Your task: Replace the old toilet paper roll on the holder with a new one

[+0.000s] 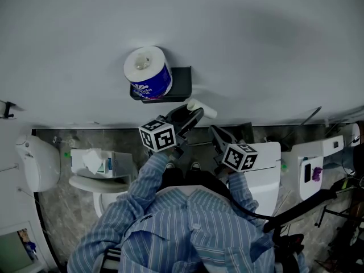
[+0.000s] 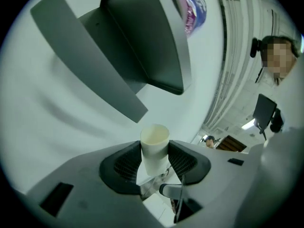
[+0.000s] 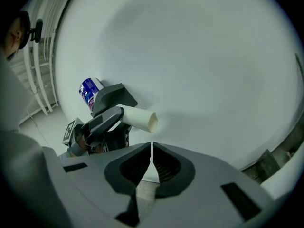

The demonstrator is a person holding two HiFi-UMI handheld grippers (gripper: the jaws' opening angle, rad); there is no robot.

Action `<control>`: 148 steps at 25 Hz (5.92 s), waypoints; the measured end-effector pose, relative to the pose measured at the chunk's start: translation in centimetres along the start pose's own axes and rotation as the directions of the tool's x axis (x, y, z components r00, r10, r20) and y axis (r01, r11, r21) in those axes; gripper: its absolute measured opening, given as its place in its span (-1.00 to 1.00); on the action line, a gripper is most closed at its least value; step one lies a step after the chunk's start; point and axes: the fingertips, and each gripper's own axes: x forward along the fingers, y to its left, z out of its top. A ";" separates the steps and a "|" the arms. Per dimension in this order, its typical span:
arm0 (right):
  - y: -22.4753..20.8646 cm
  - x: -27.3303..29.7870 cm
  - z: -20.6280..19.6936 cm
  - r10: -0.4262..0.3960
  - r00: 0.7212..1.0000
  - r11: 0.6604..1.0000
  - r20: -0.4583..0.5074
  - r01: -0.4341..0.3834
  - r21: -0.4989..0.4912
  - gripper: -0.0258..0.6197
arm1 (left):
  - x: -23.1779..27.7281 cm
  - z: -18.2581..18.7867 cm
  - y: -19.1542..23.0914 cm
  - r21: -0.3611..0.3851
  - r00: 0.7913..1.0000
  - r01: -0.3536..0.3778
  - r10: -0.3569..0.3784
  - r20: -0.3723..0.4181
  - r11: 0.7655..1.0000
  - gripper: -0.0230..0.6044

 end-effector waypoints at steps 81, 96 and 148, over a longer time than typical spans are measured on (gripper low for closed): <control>24.5 8.3 15.9 0.110 0.969 0.757 0.223 0.064 -0.651 0.34 | -18.6 0.6 4.9 0.061 0.961 -0.272 0.268 0.070 0.960 -0.36; 19.7 0.0 20.1 0.156 0.906 0.926 0.392 0.004 -0.377 0.34 | -17.0 -0.5 4.1 0.068 0.969 -0.247 0.245 0.036 0.967 -0.36; 5.0 4.2 10.0 0.131 0.893 0.726 0.431 -0.383 0.572 0.33 | -18.1 -0.5 5.4 0.073 0.952 -0.306 0.306 0.015 0.949 -0.36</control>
